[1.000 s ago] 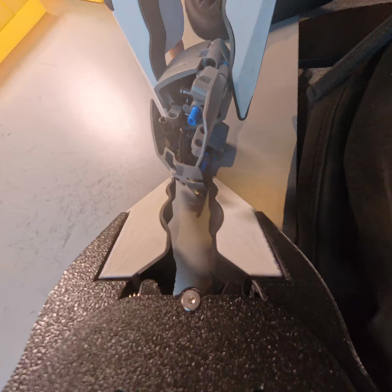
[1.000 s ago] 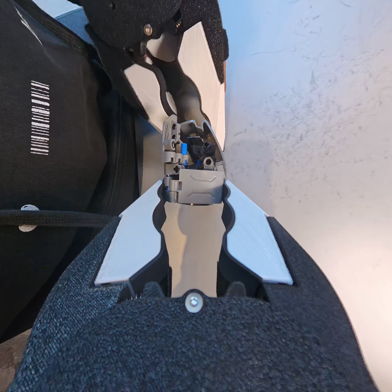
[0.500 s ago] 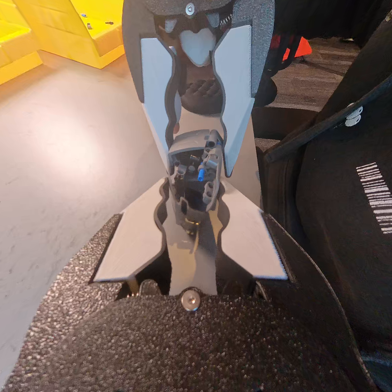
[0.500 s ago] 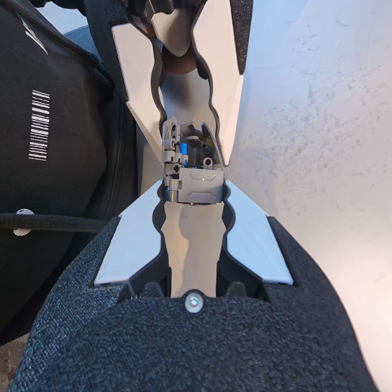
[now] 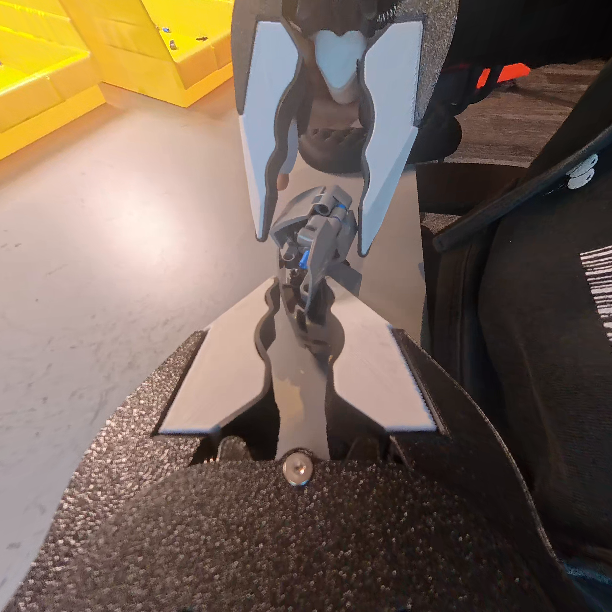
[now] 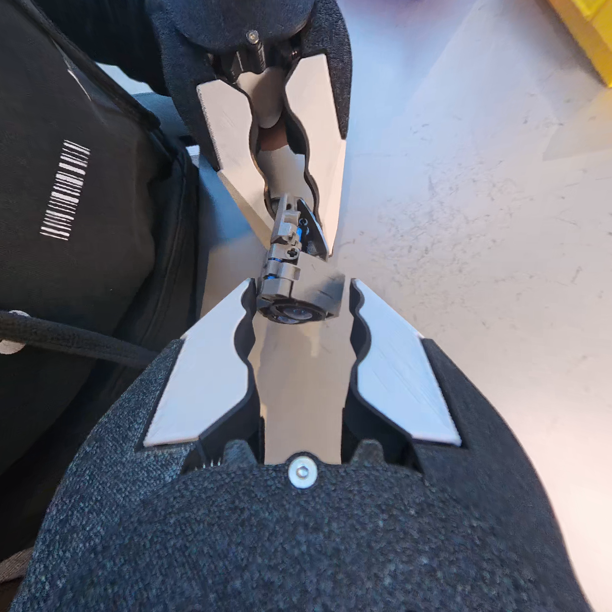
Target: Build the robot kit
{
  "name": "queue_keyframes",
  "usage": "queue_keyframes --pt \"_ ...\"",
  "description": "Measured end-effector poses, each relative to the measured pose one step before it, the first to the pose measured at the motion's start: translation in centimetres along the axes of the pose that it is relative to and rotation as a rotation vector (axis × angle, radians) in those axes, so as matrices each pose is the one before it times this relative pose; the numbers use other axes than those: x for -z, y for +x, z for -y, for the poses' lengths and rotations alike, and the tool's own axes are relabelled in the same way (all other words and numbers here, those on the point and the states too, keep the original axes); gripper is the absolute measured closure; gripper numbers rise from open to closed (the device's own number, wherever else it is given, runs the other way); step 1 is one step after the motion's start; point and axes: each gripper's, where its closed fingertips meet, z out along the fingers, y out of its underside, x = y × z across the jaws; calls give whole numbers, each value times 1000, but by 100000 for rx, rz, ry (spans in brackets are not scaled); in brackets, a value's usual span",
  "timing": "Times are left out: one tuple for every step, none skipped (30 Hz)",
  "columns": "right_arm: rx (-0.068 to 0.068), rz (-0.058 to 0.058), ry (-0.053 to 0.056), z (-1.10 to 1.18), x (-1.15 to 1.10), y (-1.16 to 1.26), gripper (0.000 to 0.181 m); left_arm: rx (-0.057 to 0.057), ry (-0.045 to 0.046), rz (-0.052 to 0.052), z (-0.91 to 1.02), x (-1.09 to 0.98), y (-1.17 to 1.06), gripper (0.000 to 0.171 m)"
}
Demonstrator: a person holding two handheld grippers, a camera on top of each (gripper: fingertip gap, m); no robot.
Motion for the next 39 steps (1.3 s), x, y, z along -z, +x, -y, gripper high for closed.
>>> queue_keyframes --pt "-124 -2945 935 -134 137 177 126 -13 -106 961 -22 3 -63 148" --pt "-1509 -2865 1548 -6 163 164 125 -93 -8 929 -3 -13 -45 149" --pt "-2096 -1246 1862 65 148 -99 125 -510 327 522 37 23 29 153" --pt "-1819 -2037 1463 -7 107 -21 127 -1060 257 512 5 36 54 154" --pt "-954 -2721 760 -169 65 112 128 -958 49 683 -25 16 46 155" --pt "-363 -1498 1091 -130 24 -29 134 -575 351 190 15 18 103 155" --pt "-416 -13 1907 8 -5 -219 135 -291 332 -152 -10 17 130 155" --pt "-447 -302 1551 11 22 -82 136 64 139 45 -20 11 72 155" --pt "-504 355 1017 13 42 -115 136 200 -255 -64 -78 -7 40 155" --pt "-818 -49 632 5 7 -5 136 315 -801 235 -158 -52 -27 155" --pt "-658 1296 1106 71 -3 -195 136 280 -580 -540 -133 -55 82 154" --pt "-294 705 342 -43 -30 -94 136 554 277 -654 1 23 70 151" --pt "389 -313 31 -83 -16 57 136 185 -821 -1011 -149 71 53 142" --pt "340 504 -411 -130 30 -42 136 -214 -992 -573 -176 171 -66 136" --pt "-544 1161 -621 -80 60 -101 136 -438 -431 -1131 -140 265 4 131" --pt "-565 934 -558 -16 82 -72 136 -287 -997 -2646 -246 271 196 129" --pt "-381 1333 -374 63 117 -131 137 296 -1918 -1977 -416 226 81 124" --pt "-378 730 -19 188 157 -57 137 357 -2067 -1865 -495 140 58 120" --pt "-386 946 73 241 184 -74 137 641 -1980 -2732 -512 -20 217 119" --pt "-1010 1877 5 271 146 -196 137 1031 -1846 -2340 -391 -195 207 117" --pt "-1360 1573 -163 254 71 -150 137 147 -1589 -715 -213 -304 101 116" --pt "-826 1465 -554 186 15 -183 137 -1306 -1355 768 -121 -359 22 117" --pt "-938 1184 -1646 35 -20 -194 137 -1542 -857 1931 8 -341 -89 119" --pt "-705 -784 -2450 -94 -5 78 137 -931 -436 2215 79 -287 -121 123" --pt "-150 -930 -2656 -162 42 74 137 281 -322 2118 110 -228 -130 124" --pt "-451 -593 -2000 -80 92 -12 137 1694 -403 1631 97 -190 -97 124" --pt "-1227 -805 -1429 -5 156 38 137 2485 -1 2177 114 -170 -206 124" --pt "-388 -1056 -1177 6 182 57 137 2848 137 2693 103 -142 -336 124" --pt "100 -2797 -1010 2 239 340 137 2996 42 598 73 -94 -160 125" --pt "464 -1791 -1151 -60 293 229 137 3193 -99 -278 36 -62 -109 125" --pt "-298 366 -931 -84 269 -61 137 2969 17 608 32 -47 -249 125" --pt "-351 1966 -666 -62 115 -332 137 1989 59 968 50 -54 -225 125" --pt "227 89 -291 34 -123 -115 137 1133 18 492 63 -89 -58 125" --pt "868 -536 -1095 -10 -333 -42 137 563 6 119 79 -124 66 124" --pt "1347 -1294 -1029 70 -437 122 137 -65 52 259 88 -123 67 125" --pt "1294 -1474 -805 144 -411 247 137 -419 -120 457 61 -123 20 125" --pt "1217 -546 -1402 20 -352 225 137 -439 -606 904 -50 -106 -109 125" --pt "1120 -871 -1827 -117 -288 322 137 -463 -700 534 -83 -85 -92 125" --pt "1449 -693 -1978 -163 -240 248 137 -179 -527 361 -81 -53 -36 128"
